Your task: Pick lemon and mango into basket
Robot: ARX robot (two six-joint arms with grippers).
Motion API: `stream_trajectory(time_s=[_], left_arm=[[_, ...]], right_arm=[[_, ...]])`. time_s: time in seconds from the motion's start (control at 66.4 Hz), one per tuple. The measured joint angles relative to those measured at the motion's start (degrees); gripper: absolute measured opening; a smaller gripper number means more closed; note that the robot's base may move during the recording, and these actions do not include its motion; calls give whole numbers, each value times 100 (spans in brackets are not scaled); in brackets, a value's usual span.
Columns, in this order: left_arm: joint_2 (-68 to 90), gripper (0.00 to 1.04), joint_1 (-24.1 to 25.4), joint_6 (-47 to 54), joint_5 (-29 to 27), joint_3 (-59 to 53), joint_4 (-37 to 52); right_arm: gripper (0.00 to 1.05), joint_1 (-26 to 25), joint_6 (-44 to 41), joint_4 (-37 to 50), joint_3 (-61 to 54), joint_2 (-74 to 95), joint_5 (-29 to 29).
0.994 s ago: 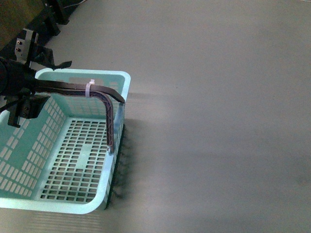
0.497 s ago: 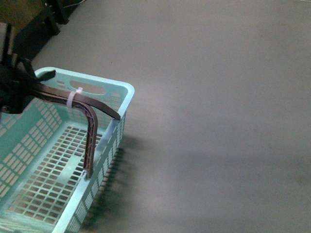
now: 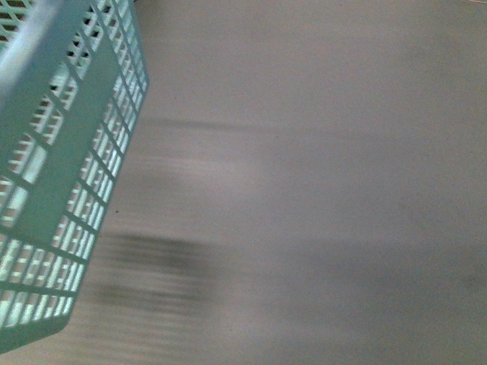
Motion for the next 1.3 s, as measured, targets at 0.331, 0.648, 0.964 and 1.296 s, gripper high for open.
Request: stream_trajectory(time_s=[0.331, 0.648, 0.964, 1.296], left_arm=[[-798, 15, 105, 308, 2, 466, -1145], [-796, 15, 111, 387, -4, 466, -1169], [-793, 15, 114, 393, -17, 466, -1169], [-796, 15, 114, 404, -4, 479, -1169]], right_arm=[[96, 0, 0, 0, 0, 0, 0], [96, 0, 0, -2, 0, 0, 4], [96, 0, -2, 0, 0, 0, 0], [96, 0, -4, 0, 0, 0, 0]])
